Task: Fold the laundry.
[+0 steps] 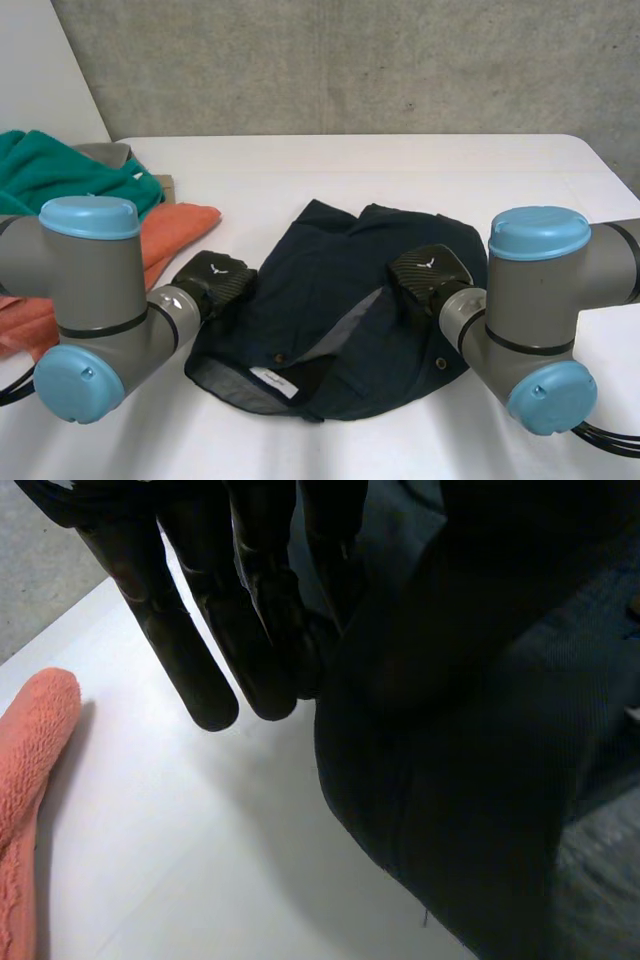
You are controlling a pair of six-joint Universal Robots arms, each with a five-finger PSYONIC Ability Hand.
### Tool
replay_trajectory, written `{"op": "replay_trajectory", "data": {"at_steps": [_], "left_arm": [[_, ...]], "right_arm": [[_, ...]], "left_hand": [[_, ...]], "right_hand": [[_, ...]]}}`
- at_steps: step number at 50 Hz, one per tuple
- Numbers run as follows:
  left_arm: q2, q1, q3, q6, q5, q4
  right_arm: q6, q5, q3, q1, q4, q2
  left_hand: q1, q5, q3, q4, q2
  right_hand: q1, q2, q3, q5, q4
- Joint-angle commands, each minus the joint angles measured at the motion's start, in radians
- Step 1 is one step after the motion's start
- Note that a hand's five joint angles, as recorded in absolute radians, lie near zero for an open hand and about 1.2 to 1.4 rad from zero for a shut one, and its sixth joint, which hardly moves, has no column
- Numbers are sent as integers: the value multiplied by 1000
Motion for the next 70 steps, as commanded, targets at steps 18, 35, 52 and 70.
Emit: {"op": "replay_trajectory", "data": {"at_steps": [18,35,52,70], "left_arm": [[184,-317,125,-582,-188,59],[-121,-590,261,-649,-251,327],[72,-306,227,-492,-226,266],[-162,-59,246,-160,137,261]], "right_arm": [[-129,-80,-439,-122,-630,179],[17,-120,-401,-312,-619,277],[-106,-117,-280,-406,91,-183],[87,-65,174,-165,310,-464]], "left_hand": [[310,252,245,238,234],[-432,-490,-497,-504,-508],[-679,-737,-744,-751,-755],[-673,-731,-738,-746,-749]], "right_hand": [[357,224,218,250,214],[-865,-998,-1003,-972,-1008],[-865,-998,-1003,-972,-1008],[-620,-753,-758,-727,-763]]}}
